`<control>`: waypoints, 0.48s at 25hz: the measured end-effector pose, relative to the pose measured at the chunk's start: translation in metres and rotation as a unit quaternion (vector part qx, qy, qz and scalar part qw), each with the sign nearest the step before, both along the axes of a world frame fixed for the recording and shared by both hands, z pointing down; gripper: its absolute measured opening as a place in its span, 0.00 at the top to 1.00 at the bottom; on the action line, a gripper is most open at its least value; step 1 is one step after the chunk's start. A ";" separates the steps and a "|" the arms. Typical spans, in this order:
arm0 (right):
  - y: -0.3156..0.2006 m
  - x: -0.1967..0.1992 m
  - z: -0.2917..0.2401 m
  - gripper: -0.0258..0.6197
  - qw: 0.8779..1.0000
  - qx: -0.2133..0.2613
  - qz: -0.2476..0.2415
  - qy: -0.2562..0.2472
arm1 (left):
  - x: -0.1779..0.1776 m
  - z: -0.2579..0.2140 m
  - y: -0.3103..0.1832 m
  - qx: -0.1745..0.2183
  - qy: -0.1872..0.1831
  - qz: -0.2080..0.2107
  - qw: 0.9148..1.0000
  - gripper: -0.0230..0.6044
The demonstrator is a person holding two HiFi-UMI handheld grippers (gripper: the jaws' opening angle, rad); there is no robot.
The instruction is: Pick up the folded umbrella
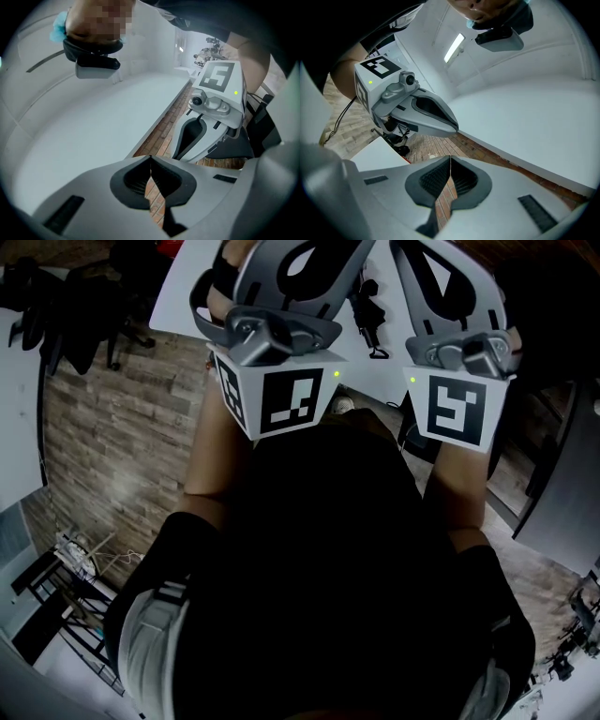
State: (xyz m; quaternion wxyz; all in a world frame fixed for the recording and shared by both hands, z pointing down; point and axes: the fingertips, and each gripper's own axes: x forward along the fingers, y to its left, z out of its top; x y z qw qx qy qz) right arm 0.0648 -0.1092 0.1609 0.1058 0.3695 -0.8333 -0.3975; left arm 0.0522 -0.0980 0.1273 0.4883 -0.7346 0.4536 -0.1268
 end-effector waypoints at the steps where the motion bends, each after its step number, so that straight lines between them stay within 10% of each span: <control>1: -0.003 -0.002 0.001 0.91 1.000 0.000 0.006 0.002 | -0.001 0.002 -0.003 -0.001 -0.002 0.005 1.000 0.94; 12: -0.037 -0.018 0.004 0.91 0.995 -0.003 0.104 0.005 | -0.020 0.007 -0.042 -0.014 0.002 0.090 0.996 0.94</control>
